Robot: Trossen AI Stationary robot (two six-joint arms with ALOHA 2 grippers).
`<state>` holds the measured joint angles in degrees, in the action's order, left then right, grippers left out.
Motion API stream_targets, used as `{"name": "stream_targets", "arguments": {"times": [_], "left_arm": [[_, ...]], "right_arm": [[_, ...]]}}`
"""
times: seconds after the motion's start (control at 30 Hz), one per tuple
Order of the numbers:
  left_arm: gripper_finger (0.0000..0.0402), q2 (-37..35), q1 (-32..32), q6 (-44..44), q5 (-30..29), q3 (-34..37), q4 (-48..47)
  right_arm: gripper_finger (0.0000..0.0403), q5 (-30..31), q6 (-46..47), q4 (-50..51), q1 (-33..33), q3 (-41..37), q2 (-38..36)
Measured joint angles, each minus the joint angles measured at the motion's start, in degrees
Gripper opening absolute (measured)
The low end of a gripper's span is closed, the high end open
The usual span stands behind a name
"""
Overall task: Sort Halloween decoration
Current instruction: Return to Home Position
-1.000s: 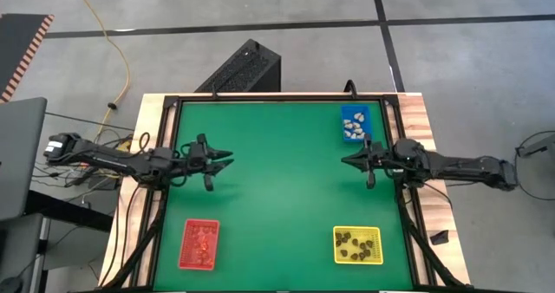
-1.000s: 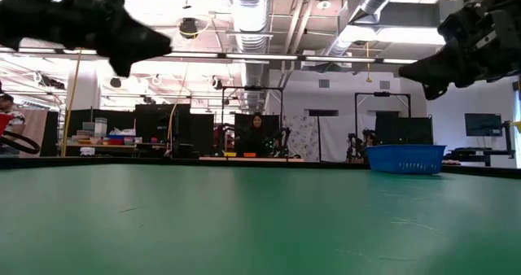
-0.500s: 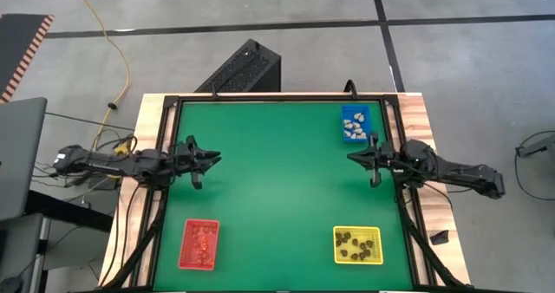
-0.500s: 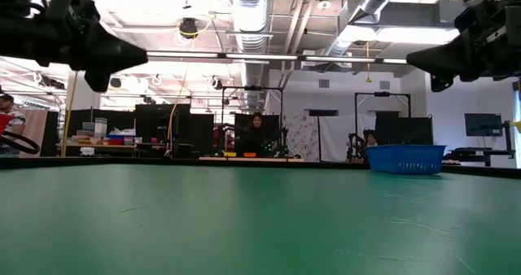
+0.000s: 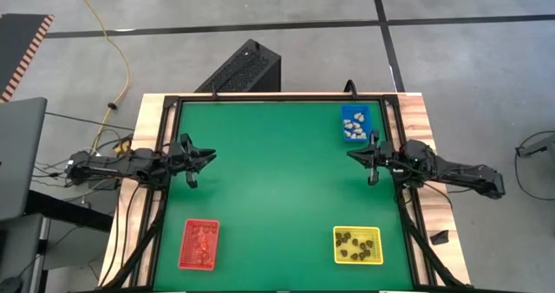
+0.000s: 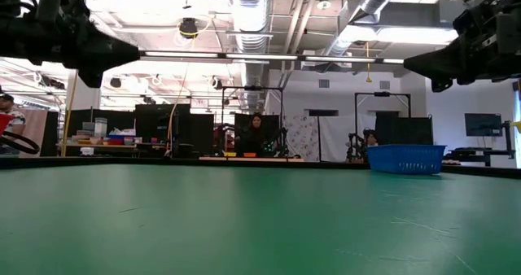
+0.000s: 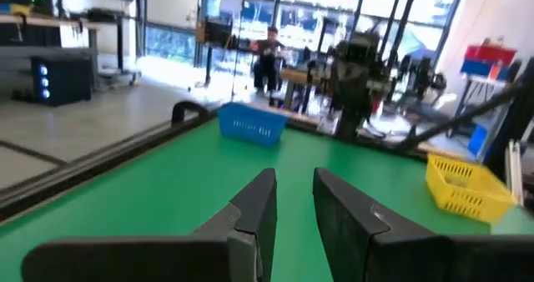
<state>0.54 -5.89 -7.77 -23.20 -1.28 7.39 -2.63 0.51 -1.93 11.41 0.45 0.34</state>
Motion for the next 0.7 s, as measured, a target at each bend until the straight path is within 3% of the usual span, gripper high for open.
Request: {"name": "stream_targets", "arguments": {"times": [0.13, 0.7], "left_arm": [[0.007, 0.3, 0.0, -2.4, 0.2, 0.0, -5.1], [0.007, 1.0, 0.0, -3.0, 0.0, -0.1, -5.2]], "right_arm": [[0.0041, 0.0, 0.0, 0.0, 0.0, 0.0, 0.0], [0.0042, -0.3, -0.1, 0.0, 0.0, -0.1, 0.0]]}}
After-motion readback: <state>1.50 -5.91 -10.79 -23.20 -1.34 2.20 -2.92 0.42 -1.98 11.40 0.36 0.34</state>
